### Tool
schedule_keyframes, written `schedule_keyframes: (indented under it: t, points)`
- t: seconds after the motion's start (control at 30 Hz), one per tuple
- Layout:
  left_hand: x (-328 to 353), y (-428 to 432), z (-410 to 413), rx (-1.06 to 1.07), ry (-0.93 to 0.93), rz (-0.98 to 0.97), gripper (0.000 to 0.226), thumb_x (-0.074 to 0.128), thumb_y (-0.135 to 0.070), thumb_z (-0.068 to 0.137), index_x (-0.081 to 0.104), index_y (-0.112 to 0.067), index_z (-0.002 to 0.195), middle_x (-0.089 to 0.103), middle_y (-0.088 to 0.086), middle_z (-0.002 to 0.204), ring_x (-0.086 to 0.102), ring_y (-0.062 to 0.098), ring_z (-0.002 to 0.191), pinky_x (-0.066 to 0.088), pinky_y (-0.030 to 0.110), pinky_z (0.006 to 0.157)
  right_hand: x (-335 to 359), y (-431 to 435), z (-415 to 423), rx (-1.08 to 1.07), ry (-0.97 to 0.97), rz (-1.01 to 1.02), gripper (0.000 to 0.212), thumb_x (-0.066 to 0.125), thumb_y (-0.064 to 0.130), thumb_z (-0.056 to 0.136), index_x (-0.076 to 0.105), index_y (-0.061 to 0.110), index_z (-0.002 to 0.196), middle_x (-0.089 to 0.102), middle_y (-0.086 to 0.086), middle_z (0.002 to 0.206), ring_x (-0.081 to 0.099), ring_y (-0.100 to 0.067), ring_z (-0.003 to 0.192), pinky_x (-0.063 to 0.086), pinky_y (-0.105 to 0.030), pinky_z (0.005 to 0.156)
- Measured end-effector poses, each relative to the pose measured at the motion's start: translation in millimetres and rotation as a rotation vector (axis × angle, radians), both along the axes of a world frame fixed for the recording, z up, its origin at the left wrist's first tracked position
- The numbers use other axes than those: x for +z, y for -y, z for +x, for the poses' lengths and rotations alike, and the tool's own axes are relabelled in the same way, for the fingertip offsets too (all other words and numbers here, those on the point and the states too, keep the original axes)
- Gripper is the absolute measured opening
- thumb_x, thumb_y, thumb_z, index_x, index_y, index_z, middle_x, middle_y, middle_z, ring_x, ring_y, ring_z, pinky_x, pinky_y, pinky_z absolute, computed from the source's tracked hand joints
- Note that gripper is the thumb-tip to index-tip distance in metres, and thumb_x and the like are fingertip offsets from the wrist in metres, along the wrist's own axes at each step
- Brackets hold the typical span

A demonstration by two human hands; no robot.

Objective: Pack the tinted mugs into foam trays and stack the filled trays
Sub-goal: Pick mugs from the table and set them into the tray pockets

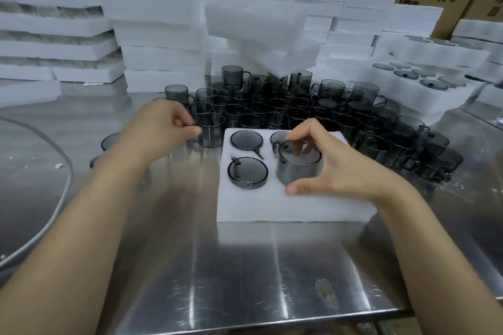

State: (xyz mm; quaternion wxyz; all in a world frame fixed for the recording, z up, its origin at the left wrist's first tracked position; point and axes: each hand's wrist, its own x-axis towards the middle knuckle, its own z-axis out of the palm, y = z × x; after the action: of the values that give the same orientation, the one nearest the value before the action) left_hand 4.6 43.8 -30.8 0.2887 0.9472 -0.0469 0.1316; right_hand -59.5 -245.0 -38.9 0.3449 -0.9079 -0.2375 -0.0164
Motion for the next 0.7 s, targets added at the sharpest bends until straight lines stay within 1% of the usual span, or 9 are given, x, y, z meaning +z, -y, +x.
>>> schedule_keyframes:
  t: [0.03, 0.1, 0.13, 0.2, 0.27, 0.33, 0.47, 0.6, 0.7]
  points:
    - [0, -8, 2, 0.109, 0.008, 0.111, 0.025, 0.075, -0.038, 0.081, 0.068, -0.02, 0.097, 0.065, 0.007, 0.104, 0.058, 0.028, 0.103, 0.046, 0.035, 0.081, 0, 0, 0, 0.009, -0.02, 0.003, 0.07, 0.079, 0.064, 0.057, 0.043, 0.038, 0.111, 0.047, 0.021, 0.114, 0.044, 0.007, 0.109, 0.033, -0.009, 0.092]
    - [0, -21, 4, 0.245, -0.099, 0.261, 0.051, 0.075, -0.044, 0.08, 0.062, -0.014, 0.118, 0.049, 0.019, 0.131, 0.039, 0.035, 0.127, 0.038, 0.042, 0.098, 1, 0, 0, 0.032, -0.039, 0.052, 0.063, 0.071, 0.061, 0.066, 0.045, 0.038, 0.119, 0.047, 0.02, 0.12, 0.043, 0.002, 0.118, 0.034, -0.017, 0.098]
    - [0, -25, 3, 0.287, -0.167, 0.297, 0.062, 0.074, -0.049, 0.078, 0.057, -0.011, 0.125, 0.041, 0.022, 0.137, 0.031, 0.035, 0.132, 0.035, 0.043, 0.101, 3, 0, -1, 0.054, -0.024, 0.073, 0.063, 0.067, 0.056, 0.072, 0.044, 0.037, 0.127, 0.047, 0.018, 0.126, 0.043, 0.0, 0.123, 0.034, -0.019, 0.102]
    - [2, -32, 2, 0.341, -0.266, 0.344, 0.073, 0.072, -0.057, 0.076, 0.054, -0.006, 0.125, 0.036, 0.024, 0.137, 0.024, 0.034, 0.133, 0.032, 0.04, 0.101, 5, -1, -3, 0.108, 0.002, 0.073, 0.065, 0.064, 0.046, 0.085, 0.036, 0.035, 0.142, 0.045, 0.017, 0.137, 0.038, -0.002, 0.131, 0.029, -0.02, 0.109]
    - [2, -36, 1, 0.361, -0.333, 0.383, 0.072, 0.072, -0.061, 0.073, 0.054, -0.006, 0.115, 0.037, 0.023, 0.134, 0.026, 0.033, 0.131, 0.032, 0.038, 0.099, 6, -2, -5, 0.147, -0.04, 0.045, 0.065, 0.058, 0.042, 0.089, 0.026, 0.038, 0.146, 0.036, 0.021, 0.148, 0.027, 0.002, 0.139, 0.021, -0.026, 0.117]
    - [3, -36, -1, 0.361, -0.413, 0.405, 0.063, 0.073, -0.063, 0.071, 0.051, -0.01, 0.099, 0.041, 0.021, 0.134, 0.028, 0.033, 0.13, 0.032, 0.036, 0.098, 7, -2, -6, 0.173, -0.068, -0.02, 0.062, 0.052, 0.043, 0.088, 0.025, 0.042, 0.143, 0.023, 0.022, 0.154, 0.015, 0.005, 0.143, 0.014, -0.032, 0.121]
    - [3, -35, -6, 0.378, -0.508, 0.434, 0.054, 0.077, -0.053, 0.074, 0.04, -0.014, 0.079, 0.05, 0.017, 0.125, 0.032, 0.033, 0.127, 0.034, 0.038, 0.098, 5, -3, -5, 0.183, -0.062, -0.173, 0.058, 0.047, 0.049, 0.086, 0.024, 0.048, 0.14, 0.012, 0.024, 0.157, 0.003, 0.007, 0.144, 0.004, -0.033, 0.122]
    - [1, -35, -4, 0.394, -0.468, 0.489, 0.035, 0.071, -0.032, 0.085, 0.042, -0.013, 0.091, 0.049, 0.019, 0.128, 0.038, 0.037, 0.124, 0.036, 0.038, 0.099, -1, -8, 4, 0.135, -0.055, -0.431, 0.047, 0.013, 0.056, 0.089, 0.005, 0.057, 0.135, -0.008, 0.033, 0.151, -0.019, 0.008, 0.14, -0.013, -0.033, 0.119]
    - [4, -31, -3, 0.413, -0.47, 0.476, 0.025, 0.062, -0.028, 0.089, 0.047, -0.01, 0.097, 0.044, 0.02, 0.124, 0.037, 0.037, 0.124, 0.037, 0.038, 0.098, -2, -9, 6, 0.106, -0.053, -0.443, 0.054, 0.013, 0.063, 0.086, 0.002, 0.055, 0.139, -0.009, 0.033, 0.152, -0.022, 0.005, 0.141, -0.018, -0.03, 0.117]
